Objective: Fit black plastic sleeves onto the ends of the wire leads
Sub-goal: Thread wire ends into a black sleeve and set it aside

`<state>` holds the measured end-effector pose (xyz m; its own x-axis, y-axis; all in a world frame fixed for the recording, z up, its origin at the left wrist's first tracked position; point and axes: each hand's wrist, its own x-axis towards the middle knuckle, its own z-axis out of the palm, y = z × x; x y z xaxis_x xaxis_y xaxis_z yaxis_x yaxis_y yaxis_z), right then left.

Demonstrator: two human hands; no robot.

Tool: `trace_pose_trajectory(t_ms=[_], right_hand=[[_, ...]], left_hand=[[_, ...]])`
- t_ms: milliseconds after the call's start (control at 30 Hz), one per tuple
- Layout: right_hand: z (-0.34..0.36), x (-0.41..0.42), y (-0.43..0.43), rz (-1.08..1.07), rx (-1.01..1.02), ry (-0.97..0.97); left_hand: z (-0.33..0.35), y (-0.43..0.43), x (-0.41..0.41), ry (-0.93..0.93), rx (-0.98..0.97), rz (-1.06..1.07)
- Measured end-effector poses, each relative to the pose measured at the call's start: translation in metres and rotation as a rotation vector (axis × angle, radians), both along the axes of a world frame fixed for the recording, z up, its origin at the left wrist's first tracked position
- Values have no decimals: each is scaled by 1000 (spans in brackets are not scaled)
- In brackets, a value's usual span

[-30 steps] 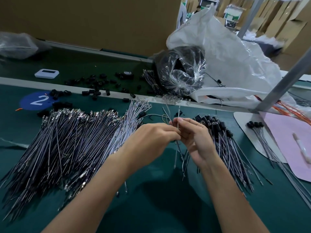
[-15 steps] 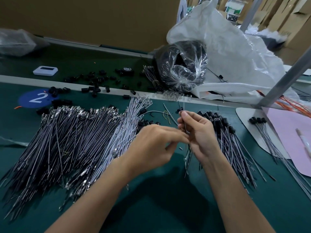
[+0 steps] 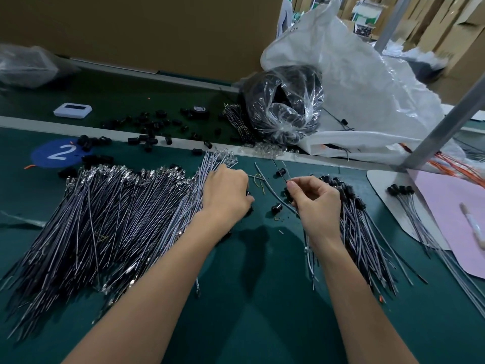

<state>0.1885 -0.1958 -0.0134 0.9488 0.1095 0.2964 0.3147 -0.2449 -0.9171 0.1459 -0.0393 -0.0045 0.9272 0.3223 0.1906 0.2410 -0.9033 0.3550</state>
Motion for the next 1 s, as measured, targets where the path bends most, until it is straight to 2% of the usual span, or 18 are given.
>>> trace_pose_trajectory(t_ms=[67, 133, 167, 267, 300, 367, 467, 767, 1000], right_hand=[[0, 1, 0, 1, 1, -4], [1, 0, 0, 14, -3, -17], [2, -1, 0, 28, -9, -27], [4, -5, 2, 104, -35, -56], [4, -7, 3, 128, -47, -70], [5, -10, 5, 160, -65, -94], [5, -13, 6, 182, -58, -115], [5, -12, 5, 205, -48, -126], [5, -12, 5, 206, -46, -135]], left_hand=[[-1, 1, 1, -57, -73, -34], [2, 1, -3, -173, -292, -54], [5, 2, -6, -237, -485, -52], [10, 8, -17, -399, -1221, -48], [10, 11, -20, -442, -1407, -62], [6, 16, -27, -505, -1611, -88], [1, 16, -31, -520, -1708, -107], [-2, 13, -32, -533, -1661, -137], [-1, 6, -35, -469, -1630, -217]])
